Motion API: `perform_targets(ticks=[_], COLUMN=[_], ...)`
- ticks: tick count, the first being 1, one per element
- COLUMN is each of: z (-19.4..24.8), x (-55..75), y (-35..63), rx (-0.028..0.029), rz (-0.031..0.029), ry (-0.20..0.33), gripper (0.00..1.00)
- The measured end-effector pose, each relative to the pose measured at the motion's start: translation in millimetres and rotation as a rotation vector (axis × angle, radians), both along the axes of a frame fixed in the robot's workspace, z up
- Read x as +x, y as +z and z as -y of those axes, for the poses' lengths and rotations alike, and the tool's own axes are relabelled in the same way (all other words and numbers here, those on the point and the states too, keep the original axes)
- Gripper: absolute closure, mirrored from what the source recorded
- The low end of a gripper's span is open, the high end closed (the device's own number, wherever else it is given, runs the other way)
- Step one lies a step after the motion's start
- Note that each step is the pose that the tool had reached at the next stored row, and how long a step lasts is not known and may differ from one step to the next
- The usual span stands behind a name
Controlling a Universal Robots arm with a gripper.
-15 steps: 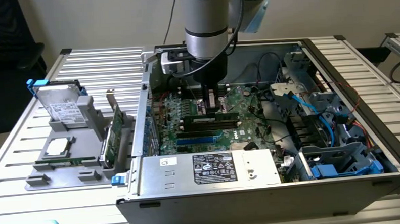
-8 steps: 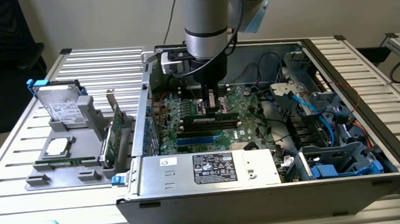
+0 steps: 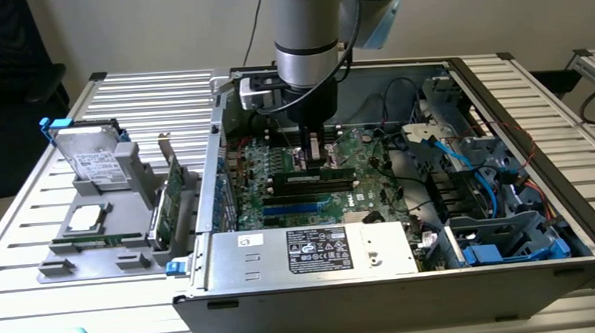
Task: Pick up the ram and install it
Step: 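Insert the ram into the slot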
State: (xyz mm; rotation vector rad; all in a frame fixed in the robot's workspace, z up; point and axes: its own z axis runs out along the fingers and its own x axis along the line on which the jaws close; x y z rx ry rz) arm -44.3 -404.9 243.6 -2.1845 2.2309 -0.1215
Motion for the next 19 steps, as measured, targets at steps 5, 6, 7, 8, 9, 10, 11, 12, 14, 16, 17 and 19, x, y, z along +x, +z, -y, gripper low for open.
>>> perform_targets(ticks=[5, 6, 7, 8, 9, 10, 11, 12, 14, 16, 17, 19], z=[-0.1, -0.2, -0.2, -0.2, -0.3, -0.3, -0.4, -0.4, -0.4, -0.4, -0.4, -0.4], x=[-0.6, -1.0, -1.2, -1.2, -1.3, -1.3, -1.4, -1.5, -1.6, -1.6, -1.6, -1.7], y=[-0.9, -1.5, -2.0, -2.7, -3.3, -3.8, -4.3, -4.9, -5.7, -6.5, -7.1, -7.9], rx=[0.0003, 0.0001, 0.0000, 0.0000, -0.0001, 0.0000, 0.0001, 0.0001, -0.0001, 0.0000, 0.0001, -0.0001], rz=[0.0003, 0.0002, 0.0002, 0.0001, 0.0001, 0.0001, 0.0001, 0.0002, 0.0001, 0.0001, 0.0001, 0.0001], ry=[0.000, 0.000, 0.000, 0.000, 0.000, 0.000, 0.000, 0.000, 0.000, 0.000, 0.000, 0.000], gripper=[0.88, 0.88, 0.88, 0.88, 0.88, 0.88, 0.88, 0.88, 0.88, 0.88, 0.88, 0.88])
